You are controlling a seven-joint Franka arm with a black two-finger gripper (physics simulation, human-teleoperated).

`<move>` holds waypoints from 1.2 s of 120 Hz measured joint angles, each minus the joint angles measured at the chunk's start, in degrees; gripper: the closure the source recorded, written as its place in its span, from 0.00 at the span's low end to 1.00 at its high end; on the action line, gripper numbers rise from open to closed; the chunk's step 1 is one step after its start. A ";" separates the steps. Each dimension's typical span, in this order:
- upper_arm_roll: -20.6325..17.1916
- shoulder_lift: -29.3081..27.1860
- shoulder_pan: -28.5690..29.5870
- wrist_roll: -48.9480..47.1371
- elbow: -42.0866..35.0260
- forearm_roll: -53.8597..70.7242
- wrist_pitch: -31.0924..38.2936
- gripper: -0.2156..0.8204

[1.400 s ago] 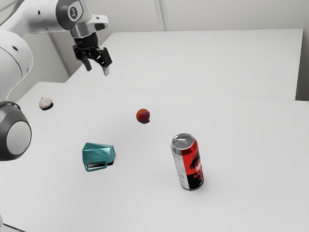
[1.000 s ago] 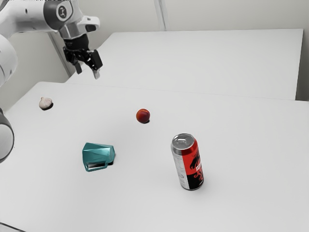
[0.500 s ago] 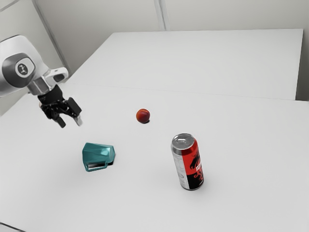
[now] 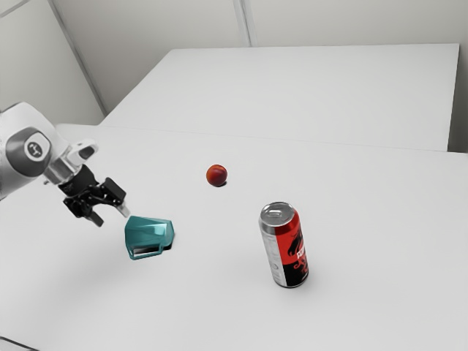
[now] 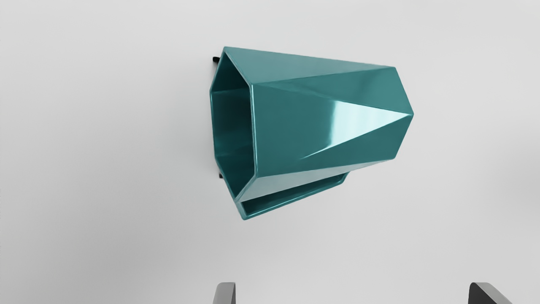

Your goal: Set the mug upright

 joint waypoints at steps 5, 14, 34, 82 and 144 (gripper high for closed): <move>0.02 0.78 -0.14 -0.02 -0.03 -0.05 1.31 0.21; 0.04 2.02 -0.24 0.17 -0.04 -0.10 3.65 0.21; 0.04 5.45 -0.49 0.92 -0.04 -1.91 8.04 0.21; 0.04 11.01 -0.57 5.56 -0.19 -12.64 12.87 0.21; 0.74 12.87 0.77 12.23 -1.62 -19.83 13.46 0.21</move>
